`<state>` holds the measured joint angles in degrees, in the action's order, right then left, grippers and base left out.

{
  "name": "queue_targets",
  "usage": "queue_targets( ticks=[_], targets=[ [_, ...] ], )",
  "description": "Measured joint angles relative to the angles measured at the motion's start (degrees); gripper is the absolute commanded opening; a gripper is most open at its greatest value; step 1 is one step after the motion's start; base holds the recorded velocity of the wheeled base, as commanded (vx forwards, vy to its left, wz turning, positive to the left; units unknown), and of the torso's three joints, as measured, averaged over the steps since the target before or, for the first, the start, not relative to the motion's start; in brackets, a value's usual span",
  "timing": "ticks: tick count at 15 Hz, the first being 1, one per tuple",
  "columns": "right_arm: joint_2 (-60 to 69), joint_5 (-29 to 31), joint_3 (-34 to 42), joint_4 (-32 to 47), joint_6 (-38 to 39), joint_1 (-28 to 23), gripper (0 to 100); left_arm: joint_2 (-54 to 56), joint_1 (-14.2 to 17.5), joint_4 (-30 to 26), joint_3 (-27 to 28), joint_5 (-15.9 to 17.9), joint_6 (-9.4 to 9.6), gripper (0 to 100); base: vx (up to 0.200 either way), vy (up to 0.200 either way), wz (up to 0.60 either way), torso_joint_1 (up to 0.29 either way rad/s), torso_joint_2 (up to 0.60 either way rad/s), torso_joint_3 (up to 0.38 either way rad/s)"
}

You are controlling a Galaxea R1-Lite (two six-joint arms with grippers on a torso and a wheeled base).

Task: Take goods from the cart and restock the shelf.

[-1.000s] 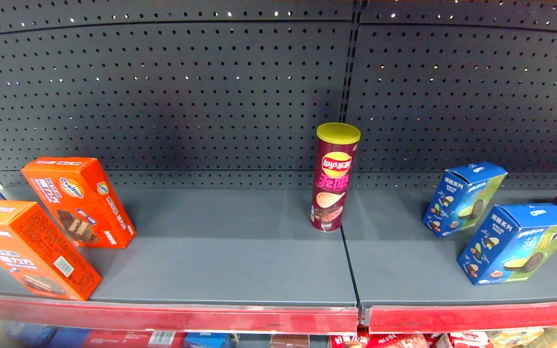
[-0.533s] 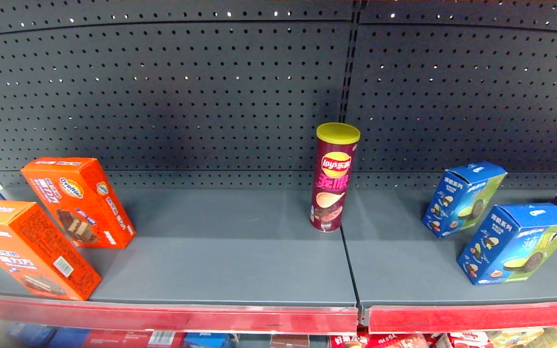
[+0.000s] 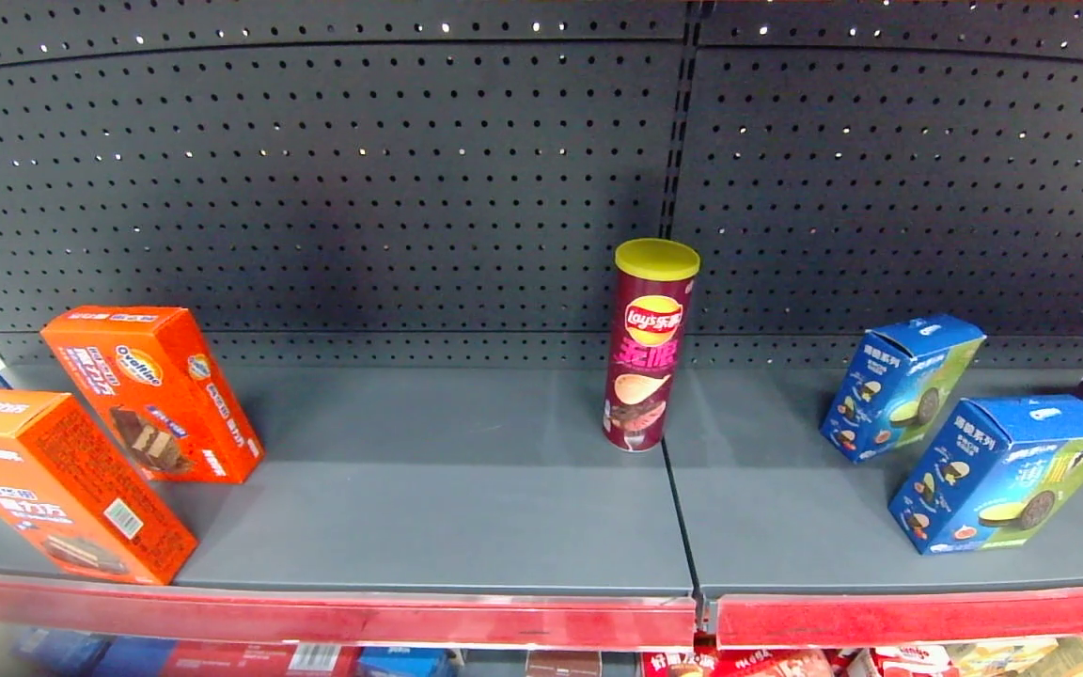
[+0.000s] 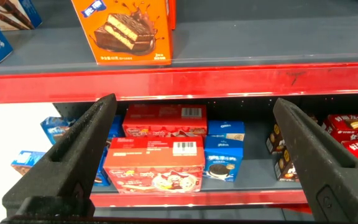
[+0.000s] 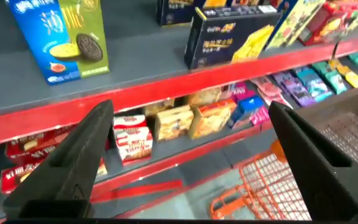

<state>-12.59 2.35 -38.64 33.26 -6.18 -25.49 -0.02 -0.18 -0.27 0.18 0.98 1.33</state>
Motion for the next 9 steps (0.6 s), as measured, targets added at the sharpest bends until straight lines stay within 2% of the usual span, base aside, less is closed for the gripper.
queue_targets(
  ticks=[9],
  targets=[
    [5.11, -0.17, 2.27, -1.89, -2.96, 0.59, 100, 0.00, 0.00, 0.00, 0.00, 0.06, 0.44, 100, 0.000, 0.000, 0.00, 0.000, 0.00, 0.000]
  ],
)
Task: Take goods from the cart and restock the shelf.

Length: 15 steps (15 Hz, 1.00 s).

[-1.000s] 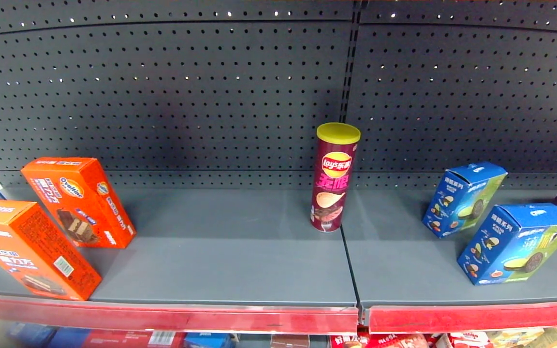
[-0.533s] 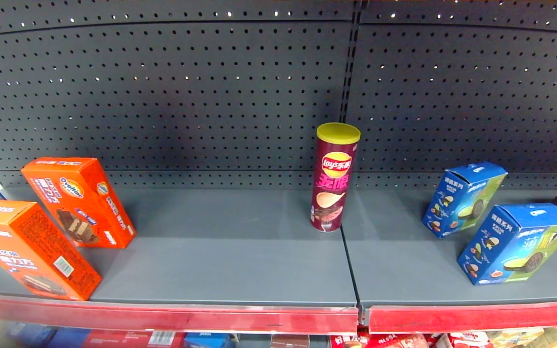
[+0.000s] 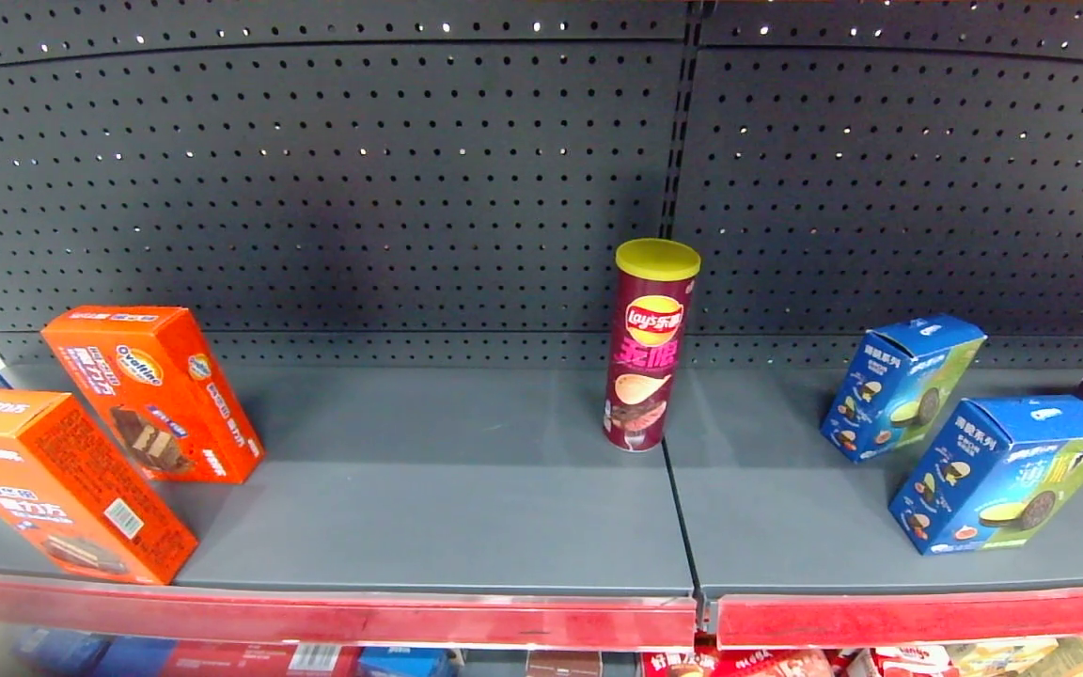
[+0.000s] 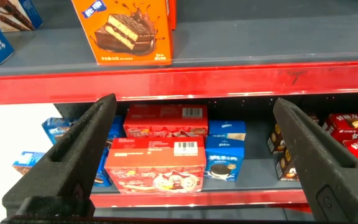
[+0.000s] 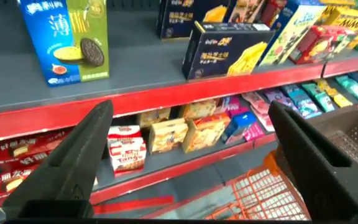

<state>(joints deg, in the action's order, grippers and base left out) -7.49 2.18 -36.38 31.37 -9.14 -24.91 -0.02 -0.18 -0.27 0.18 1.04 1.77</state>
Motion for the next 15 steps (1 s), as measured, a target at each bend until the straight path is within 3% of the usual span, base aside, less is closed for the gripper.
queue_targets(
  ticks=[7, 12, 15],
  targets=[
    [0.33, 0.02, 0.55, -4.08, -2.67, 2.36, 100, 0.00, 0.00, 0.02, -0.05, 0.00, -0.27, 100, -0.171, 0.000, 0.00, 0.001, 0.00, 0.001],
    [0.74, 0.02, 1.57, -4.04, -3.06, 2.67, 100, 0.02, 0.00, 0.00, -0.02, 0.02, -0.16, 100, 0.000, 0.000, 0.00, 0.000, 0.00, 0.000],
    [0.93, 0.55, 2.32, -4.04, -4.91, 2.56, 100, 0.02, 0.00, 0.00, 0.00, 0.11, 0.00, 100, 0.000, 0.000, -0.60, 0.002, 0.00, 0.002]
  ],
)
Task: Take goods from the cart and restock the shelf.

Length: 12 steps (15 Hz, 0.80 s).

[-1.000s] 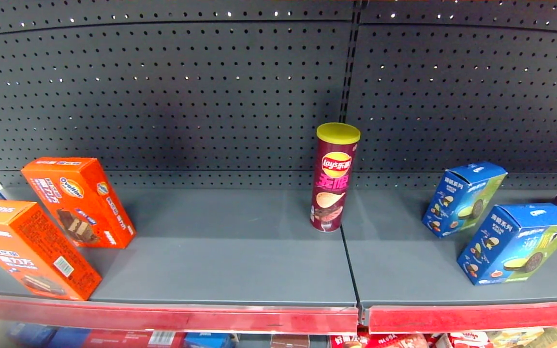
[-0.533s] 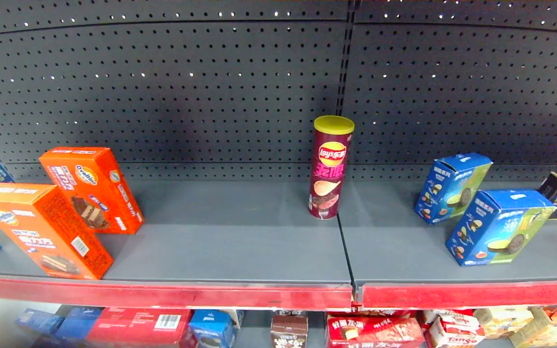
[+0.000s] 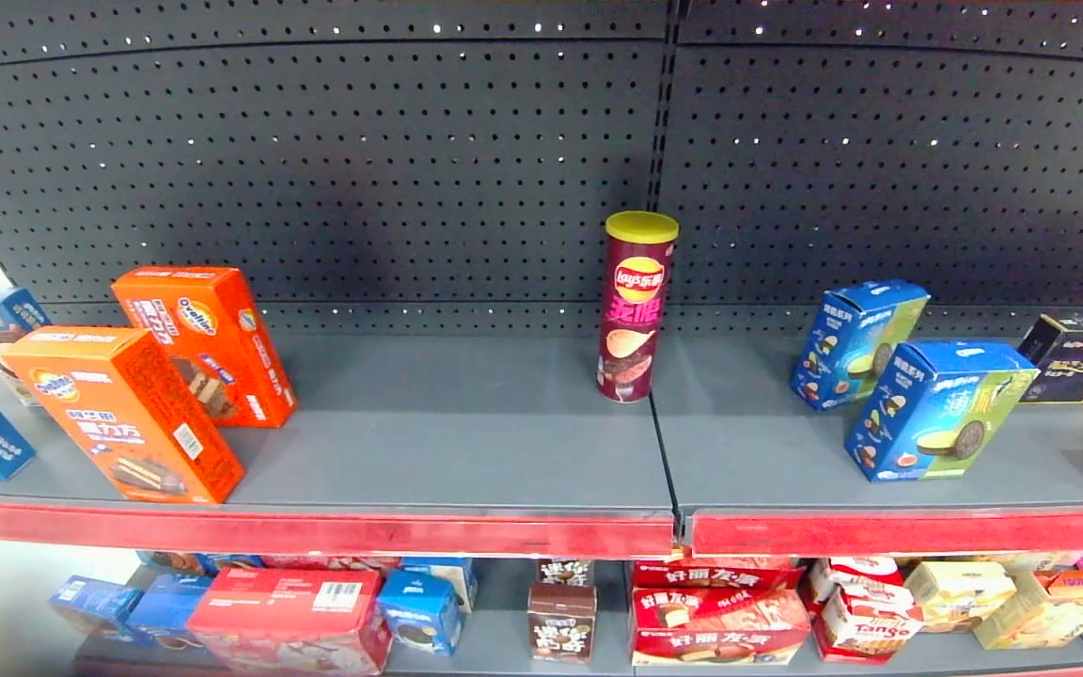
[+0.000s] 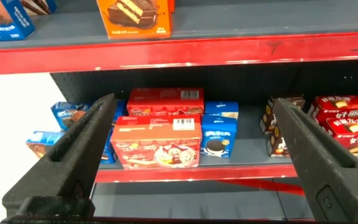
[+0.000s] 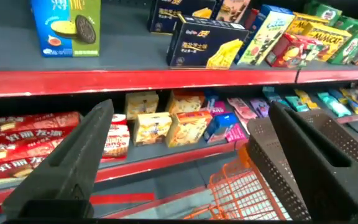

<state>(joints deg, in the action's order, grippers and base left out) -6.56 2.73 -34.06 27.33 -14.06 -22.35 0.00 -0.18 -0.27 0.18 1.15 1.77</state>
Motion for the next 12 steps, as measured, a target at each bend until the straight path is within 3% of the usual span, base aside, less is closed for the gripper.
queue_targets(
  ticks=[8, 12],
  targets=[
    [2.66, -0.41, 2.04, 0.00, -1.13, 0.02, 100, 0.00, 0.00, 0.00, -0.02, 0.00, 0.00, 100, 0.000, 0.000, -0.60, 0.004, 0.00, 0.002],
    [3.67, -0.73, 2.19, 0.01, -1.32, 0.94, 100, 0.00, 0.00, 0.00, -0.02, 0.02, 0.00, 100, 0.000, 0.000, 0.00, 0.000, 0.00, 0.000]
  ],
)
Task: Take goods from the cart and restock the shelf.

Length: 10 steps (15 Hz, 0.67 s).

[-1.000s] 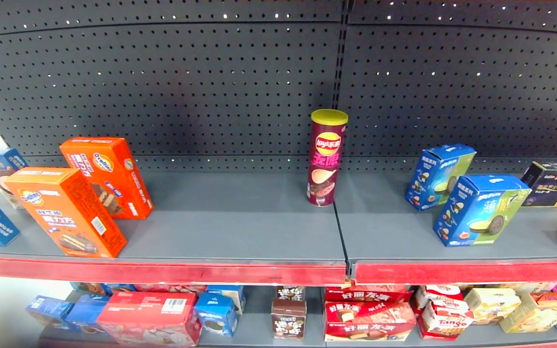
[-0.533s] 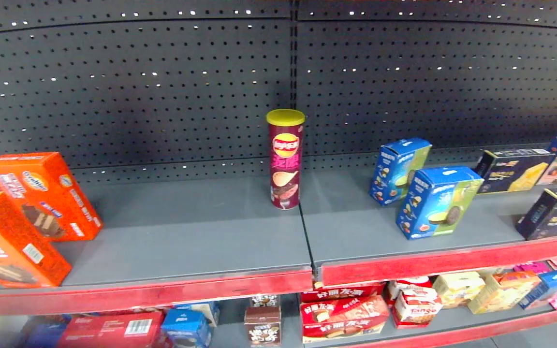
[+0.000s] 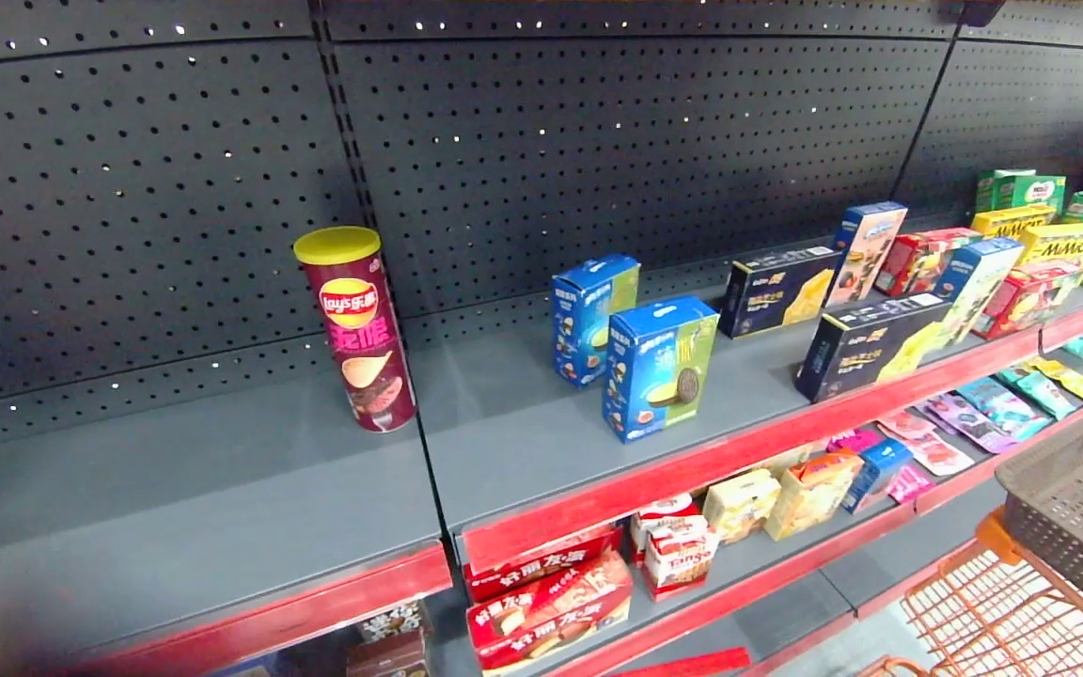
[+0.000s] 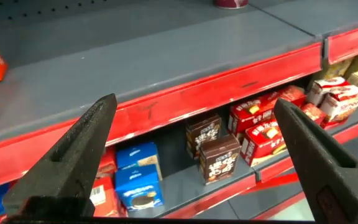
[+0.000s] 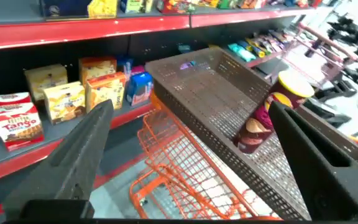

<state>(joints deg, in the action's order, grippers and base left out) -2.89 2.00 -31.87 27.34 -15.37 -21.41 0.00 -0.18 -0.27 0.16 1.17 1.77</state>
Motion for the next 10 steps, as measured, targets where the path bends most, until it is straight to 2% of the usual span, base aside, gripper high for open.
queue_targets(
  ticks=[8, 10],
  targets=[
    [0.69, 0.40, 0.30, -0.11, -0.06, 0.24, 100, 0.00, 0.00, 0.00, 0.00, -0.05, 0.00, 100, 0.000, 0.000, -0.60, 0.002, 0.00, 0.001],
    [0.77, 0.16, 0.26, -0.20, -0.06, 0.49, 100, 0.00, 0.00, 0.00, 0.00, -0.09, 0.00, 100, 0.000, 0.000, 0.00, 0.000, 0.00, 0.000]
  ],
)
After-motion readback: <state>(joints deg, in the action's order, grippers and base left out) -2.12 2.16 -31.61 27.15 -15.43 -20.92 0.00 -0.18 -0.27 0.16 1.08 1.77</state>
